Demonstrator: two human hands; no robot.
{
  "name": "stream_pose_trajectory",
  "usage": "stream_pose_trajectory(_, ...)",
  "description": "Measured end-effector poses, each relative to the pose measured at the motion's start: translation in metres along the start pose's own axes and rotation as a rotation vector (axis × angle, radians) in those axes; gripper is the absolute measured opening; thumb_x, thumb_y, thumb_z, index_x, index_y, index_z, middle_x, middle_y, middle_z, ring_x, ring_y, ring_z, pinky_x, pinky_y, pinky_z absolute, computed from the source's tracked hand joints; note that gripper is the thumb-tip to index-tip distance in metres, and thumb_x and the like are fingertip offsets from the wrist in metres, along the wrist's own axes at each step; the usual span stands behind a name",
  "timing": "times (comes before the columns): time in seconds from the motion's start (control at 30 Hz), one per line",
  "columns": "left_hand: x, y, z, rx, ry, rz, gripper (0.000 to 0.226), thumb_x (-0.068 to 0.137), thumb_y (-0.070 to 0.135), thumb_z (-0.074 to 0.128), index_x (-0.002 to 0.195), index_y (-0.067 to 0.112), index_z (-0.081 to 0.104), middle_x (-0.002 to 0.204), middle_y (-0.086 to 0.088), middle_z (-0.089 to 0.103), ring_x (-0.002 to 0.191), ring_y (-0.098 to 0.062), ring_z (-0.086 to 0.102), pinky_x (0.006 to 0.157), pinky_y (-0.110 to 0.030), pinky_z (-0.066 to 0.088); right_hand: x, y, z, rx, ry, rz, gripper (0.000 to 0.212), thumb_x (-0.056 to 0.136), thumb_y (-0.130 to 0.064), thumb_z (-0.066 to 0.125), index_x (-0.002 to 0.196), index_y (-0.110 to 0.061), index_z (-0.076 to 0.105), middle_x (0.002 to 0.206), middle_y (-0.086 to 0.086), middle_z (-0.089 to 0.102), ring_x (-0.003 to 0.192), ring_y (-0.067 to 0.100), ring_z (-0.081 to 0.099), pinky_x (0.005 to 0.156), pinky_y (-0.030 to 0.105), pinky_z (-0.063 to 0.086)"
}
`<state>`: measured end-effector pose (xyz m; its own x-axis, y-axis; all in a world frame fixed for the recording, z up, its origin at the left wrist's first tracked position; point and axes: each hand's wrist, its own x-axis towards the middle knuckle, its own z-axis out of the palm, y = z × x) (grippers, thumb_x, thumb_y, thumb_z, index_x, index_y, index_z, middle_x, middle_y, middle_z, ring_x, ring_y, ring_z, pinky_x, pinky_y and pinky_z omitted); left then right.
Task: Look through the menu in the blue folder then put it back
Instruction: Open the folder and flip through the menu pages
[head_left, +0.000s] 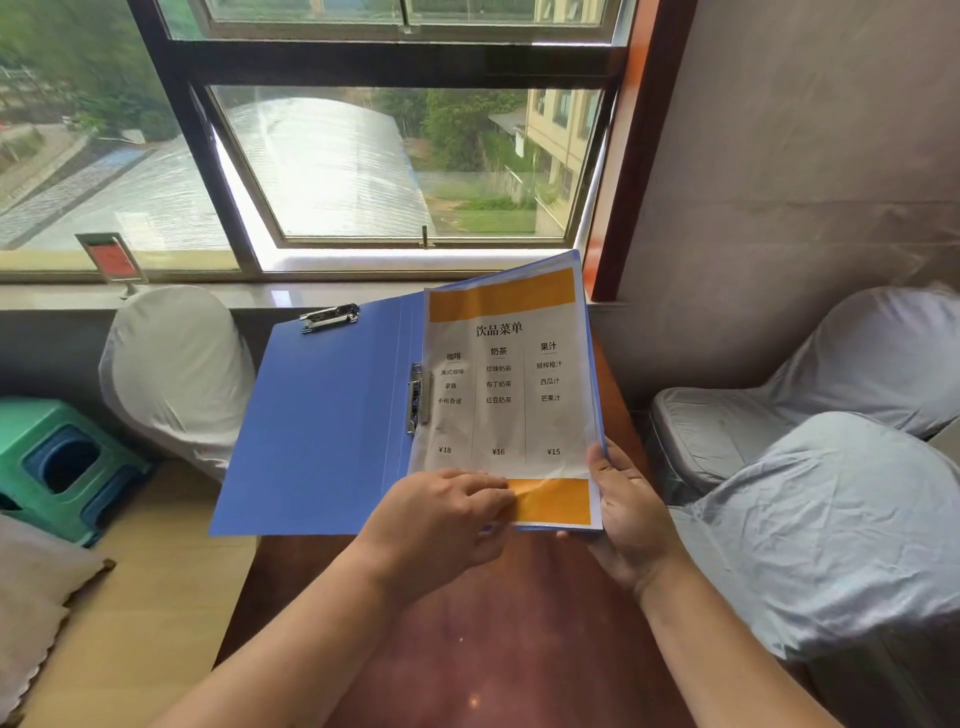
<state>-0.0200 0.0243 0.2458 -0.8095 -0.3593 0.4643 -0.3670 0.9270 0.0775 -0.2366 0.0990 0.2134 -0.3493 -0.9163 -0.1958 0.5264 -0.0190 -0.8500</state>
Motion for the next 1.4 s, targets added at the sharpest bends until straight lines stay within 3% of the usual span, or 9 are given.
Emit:
stream_pose_trajectory(0.2,-0.002,-0.003,0.007,0.077,0.044,0.017,0.027,0.089,0.023,0.065,0.113,0.014,0.075,0.1,0.001,0.082,0.078,-0.026,0.076,0.056,-0.037,0.061,0.003,0.002,-0.003,0.027,0.001,-0.011,0.034,0.1,-0.04,0.059,0.121,-0.02,0.077,0.114,0.017,0.083,0.084,0.031,0.081,0.05,0.041,0.065)
stream_pose_trajectory(0.43,-0.011,-0.007,0.011,0.012,0.031,-0.026,0.026,0.082,0.036,0.083,0.103,0.021,0.081,0.116,0.004,0.08,0.096,-0.019,0.077,0.071,-0.033,0.064,0.006,-0.002,-0.007,0.019,0.009,-0.002,0.037,0.097,-0.043,0.062,0.123,-0.02,0.075,0.115,0.016,0.081,0.078,0.029,0.079,0.046,0.039,0.063)
stream_pose_trajectory(0.57,-0.007,-0.005,0.009,0.035,0.037,-0.049,0.029,0.093,0.049,0.072,0.096,0.022,0.082,0.108,0.006,0.081,0.088,-0.02,0.077,0.062,-0.034,0.063,0.006,0.0,-0.005,0.013,0.009,-0.005,0.037,0.094,-0.044,0.064,0.12,-0.021,0.077,0.114,0.016,0.082,0.078,0.03,0.08,0.045,0.039,0.063)
stream_pose_trajectory(0.7,0.002,0.004,0.007,0.029,0.044,-0.079,0.042,0.097,0.057,0.063,0.111,0.022,0.081,0.118,0.004,0.08,0.102,-0.02,0.076,0.073,-0.036,0.065,0.006,0.005,-0.002,0.035,0.003,-0.019,0.044,0.096,-0.043,0.061,0.129,-0.016,0.072,0.118,0.019,0.082,0.087,0.032,0.081,0.063,0.047,0.065)
stream_pose_trajectory(0.9,0.015,0.019,0.012,-0.025,0.063,-0.015,0.044,0.097,0.046,0.07,0.126,0.014,0.076,0.131,-0.005,0.075,0.122,-0.024,0.07,0.1,-0.04,0.059,0.007,0.003,0.006,0.171,0.008,-0.002,0.043,0.099,-0.034,0.06,0.131,-0.007,0.07,0.128,0.031,0.075,0.11,0.045,0.078,0.079,0.059,0.068)
stream_pose_trajectory(1.07,0.011,0.015,0.01,-0.042,0.096,0.009,0.037,0.097,0.036,0.074,0.126,0.013,0.076,0.132,-0.005,0.074,0.123,-0.023,0.07,0.101,-0.042,0.058,0.011,-0.002,0.002,0.132,0.025,-0.01,0.045,0.105,-0.034,0.054,0.139,-0.005,0.066,0.136,0.034,0.07,0.123,0.057,0.067,0.103,0.078,0.048)
stream_pose_trajectory(1.2,0.01,0.015,0.008,-0.075,0.126,0.001,0.024,0.094,0.026,0.079,0.115,0.014,0.081,0.121,-0.002,0.079,0.113,-0.02,0.075,0.094,-0.038,0.061,0.01,-0.003,0.0,0.099,0.003,-0.027,0.043,0.108,-0.035,0.054,0.136,-0.006,0.067,0.133,0.031,0.073,0.112,0.051,0.075,0.096,0.075,0.054)
stream_pose_trajectory(1.3,0.009,0.012,0.005,-0.121,0.147,-0.057,0.014,0.093,0.018,0.078,0.106,0.016,0.082,0.106,0.003,0.081,0.097,-0.021,0.075,0.082,-0.034,0.062,0.006,-0.006,0.002,0.085,-0.004,-0.042,0.036,0.1,-0.041,0.06,0.121,-0.018,0.078,0.119,0.023,0.08,0.087,0.039,0.082,0.061,0.052,0.065)
stream_pose_trajectory(1.4,0.008,0.011,0.002,-0.249,0.248,-0.325,0.009,0.092,0.024,0.076,0.083,0.025,0.074,0.081,0.012,0.071,0.075,-0.011,0.063,0.067,-0.024,0.051,0.004,-0.008,-0.002,0.12,-0.015,-0.046,0.03,0.1,-0.037,0.061,0.117,-0.02,0.078,0.104,0.019,0.079,0.07,0.029,0.078,0.038,0.034,0.056)
